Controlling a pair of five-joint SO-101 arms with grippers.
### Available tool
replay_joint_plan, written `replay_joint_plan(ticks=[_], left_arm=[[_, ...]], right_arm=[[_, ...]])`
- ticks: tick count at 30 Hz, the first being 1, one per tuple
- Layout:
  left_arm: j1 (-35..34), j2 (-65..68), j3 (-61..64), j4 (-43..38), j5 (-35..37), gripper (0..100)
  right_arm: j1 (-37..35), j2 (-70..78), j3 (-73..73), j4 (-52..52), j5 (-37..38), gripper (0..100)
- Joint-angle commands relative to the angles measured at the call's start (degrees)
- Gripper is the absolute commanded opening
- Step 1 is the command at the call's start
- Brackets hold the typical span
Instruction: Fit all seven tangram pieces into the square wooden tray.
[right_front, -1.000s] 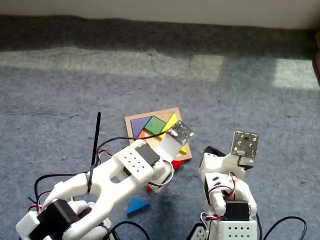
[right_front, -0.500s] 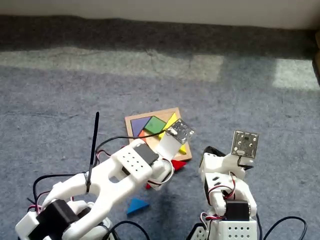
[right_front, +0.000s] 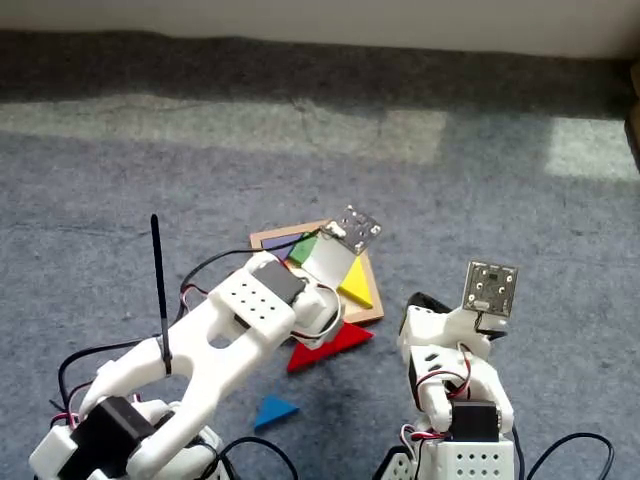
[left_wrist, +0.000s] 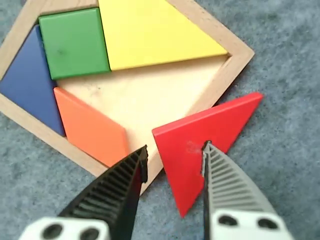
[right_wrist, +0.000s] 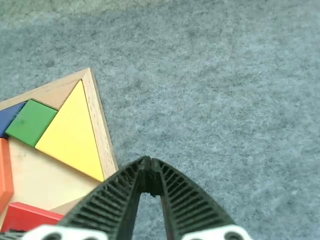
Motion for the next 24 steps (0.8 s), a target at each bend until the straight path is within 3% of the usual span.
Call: replay_joint_plan(ticks=[1,7,14,24], left_arm=[[-1.0,-1.2,-3.7,-0.3,-0.5,20],[-4.3,0.7,-3.5,-0.7,-0.9,20],[-11.1,15.7,-10.5,-1.1,-3.9,19],[-11.4,19.3,-23.7,4.8,-3.9,19]], right_arm=[[0.3,-0.7,8.0,-1.4,0.6,0.5],[0.3,-0.7,8.0,-1.4,0.6,0.5],[0.3,-0.7,8.0,-1.3,0.6,0.5],[0.3,-0.7,8.0,-1.3,0.6,0.5]])
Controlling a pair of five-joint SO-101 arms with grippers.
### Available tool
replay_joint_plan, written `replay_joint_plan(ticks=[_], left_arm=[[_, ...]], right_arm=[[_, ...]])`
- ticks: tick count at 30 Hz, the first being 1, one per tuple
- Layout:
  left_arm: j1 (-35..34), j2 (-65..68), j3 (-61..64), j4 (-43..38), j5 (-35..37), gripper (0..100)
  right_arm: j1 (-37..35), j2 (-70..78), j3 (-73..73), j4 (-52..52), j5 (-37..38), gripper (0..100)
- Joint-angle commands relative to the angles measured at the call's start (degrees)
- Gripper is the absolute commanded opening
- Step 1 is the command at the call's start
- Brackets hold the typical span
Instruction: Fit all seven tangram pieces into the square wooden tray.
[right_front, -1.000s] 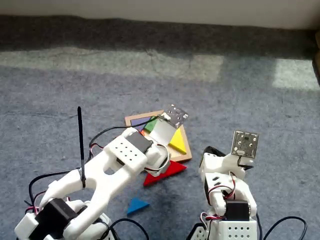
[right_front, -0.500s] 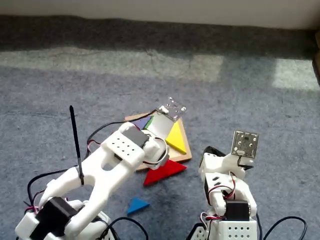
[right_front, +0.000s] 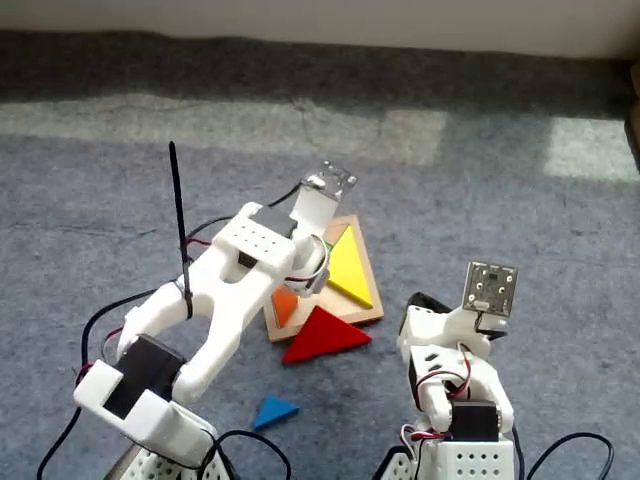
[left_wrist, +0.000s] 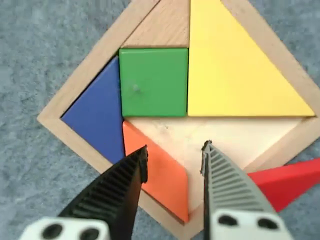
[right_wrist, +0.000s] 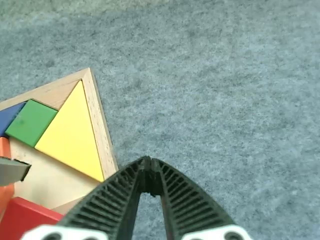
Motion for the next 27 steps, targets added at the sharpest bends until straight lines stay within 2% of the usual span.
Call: replay_joint_plan(ticks=[1,4,9,15,17,20,27], left_arm=[[-0.3,-0.4,-7.1,4.7,-0.3,19],[-0.1,-0.6,-11.9,11.1,-0.2,19],[2.5,-6.4,-13.5,17.4,-0.2,11],[15.1,-18.6,-1.7,18.5,-0.2,10],[17.7,-22.4,2.9,16.2,0.8,10],[18.2,-26.2,9.5,11.1,5.1,10],[18.1,-20.8,19.8,-1.1,5.8,10]], right_arm=[[0.3,-0.7,8.0,-1.3,0.6,0.5],[0.3,-0.7,8.0,-1.3,0.6,0.5],[0.3,-0.7,8.0,-1.3,0.6,0.5],[0.3,-0.7,8.0,-1.3,0.6,0.5],[0.3,-0.7,8.0,-1.3,0.6,0.5],[0.3,-0.7,8.0,-1.3,0.6,0.5],[0.3,-0.7,8.0,-1.3,0.6,0.5]])
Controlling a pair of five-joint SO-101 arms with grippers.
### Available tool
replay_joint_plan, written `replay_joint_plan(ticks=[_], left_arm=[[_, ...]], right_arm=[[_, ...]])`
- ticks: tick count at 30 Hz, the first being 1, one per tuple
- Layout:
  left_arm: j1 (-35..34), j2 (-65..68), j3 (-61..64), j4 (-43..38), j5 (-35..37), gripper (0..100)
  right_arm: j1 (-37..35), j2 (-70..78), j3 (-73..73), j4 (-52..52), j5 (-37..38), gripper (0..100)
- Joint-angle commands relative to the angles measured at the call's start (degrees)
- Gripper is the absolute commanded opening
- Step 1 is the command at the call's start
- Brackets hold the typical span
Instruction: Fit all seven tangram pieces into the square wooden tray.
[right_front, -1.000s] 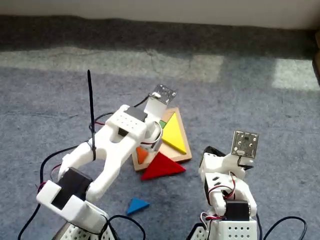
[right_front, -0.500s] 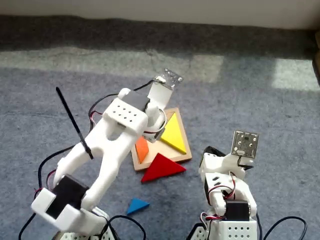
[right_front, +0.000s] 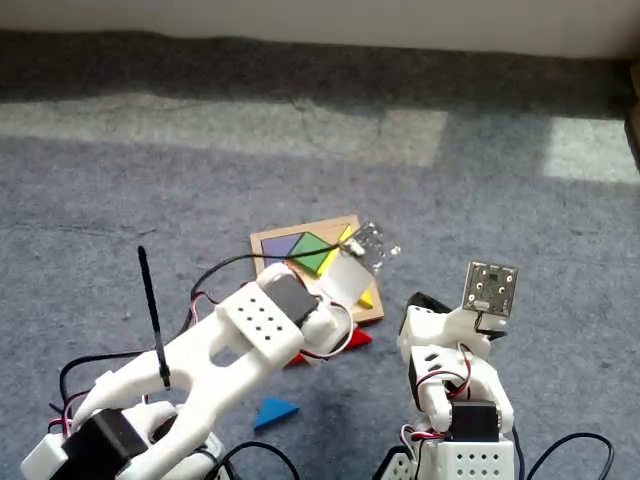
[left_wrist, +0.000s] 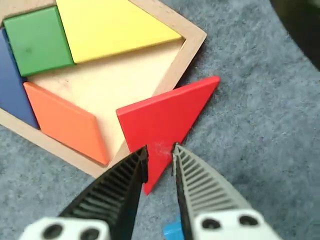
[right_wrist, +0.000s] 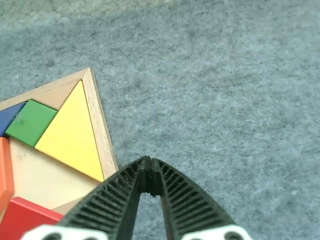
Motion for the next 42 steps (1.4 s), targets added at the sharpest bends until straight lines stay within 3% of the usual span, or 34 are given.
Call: replay_joint_plan(ticks=[1,14,22,30,42], left_arm=[[0.7,4.2,1.7,-5.6,0.4,10],[-10.8,23.4,-17.5,-3.8,0.2,10],[-10.3,23.4,-18.4,-3.7,0.1,10],[-9.3,12.7,-19.8,3.9,0.2,10],[-5.1,12.2,-7.6,-4.1,0.4,10]], right_arm=[[0.3,-0.7,8.0,-1.3,0.6,0.5],[0.5,-0.7,8.0,-1.3,0.6,0.5],[0.5,-0.7,8.0,-1.3,0.6,0.5],[0.5,-0.7,8.0,-1.3,0.6,0.5],[0.5,-0.7,8.0,-1.3,0.6,0.5]])
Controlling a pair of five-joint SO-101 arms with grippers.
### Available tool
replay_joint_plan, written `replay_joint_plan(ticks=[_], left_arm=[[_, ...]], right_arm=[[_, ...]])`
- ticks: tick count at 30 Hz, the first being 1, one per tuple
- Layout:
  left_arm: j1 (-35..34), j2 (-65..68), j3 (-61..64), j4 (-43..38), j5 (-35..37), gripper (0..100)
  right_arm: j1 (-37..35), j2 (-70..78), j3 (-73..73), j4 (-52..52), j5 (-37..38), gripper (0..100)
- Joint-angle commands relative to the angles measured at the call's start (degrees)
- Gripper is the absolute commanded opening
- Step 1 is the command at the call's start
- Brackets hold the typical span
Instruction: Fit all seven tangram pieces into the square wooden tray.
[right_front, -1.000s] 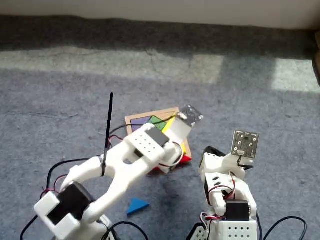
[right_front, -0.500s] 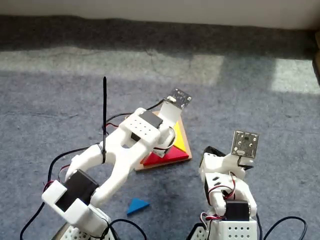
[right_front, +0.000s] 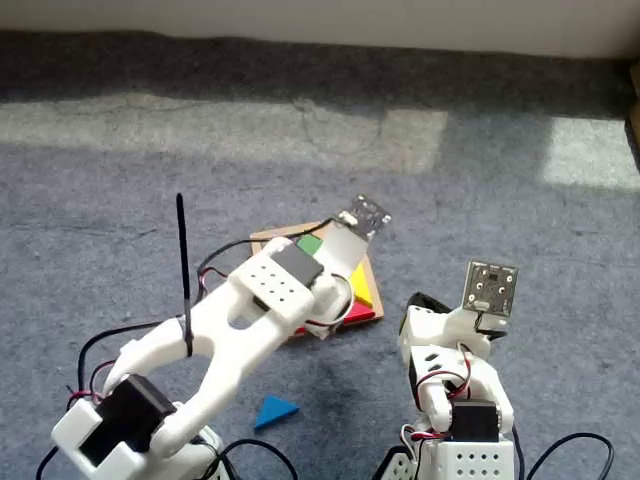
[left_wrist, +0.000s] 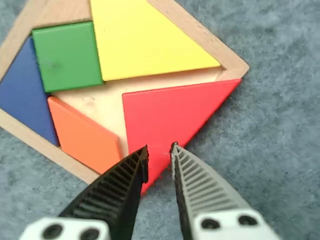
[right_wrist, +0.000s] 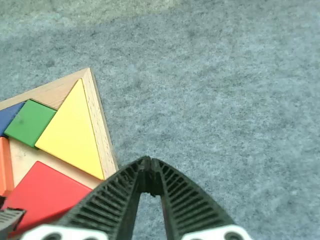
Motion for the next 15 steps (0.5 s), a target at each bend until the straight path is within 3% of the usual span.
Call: replay_joint_plan(ticks=[1,8,15], left_arm=[[-0.6,2.1,0.3,-3.0,0.4,10],[-9.4,9.3,-4.7,-2.7,0.4,10],[-9.2,5.9,-4.9,1.8,0.5,10]], right_arm=[[0.5,-0.7,8.0,-1.3,0.6,0.5],[0.5,-0.6,8.0,-1.3,0.6,0.5],[0.5,-0.6,8.0,-1.3,0.6,0.5]])
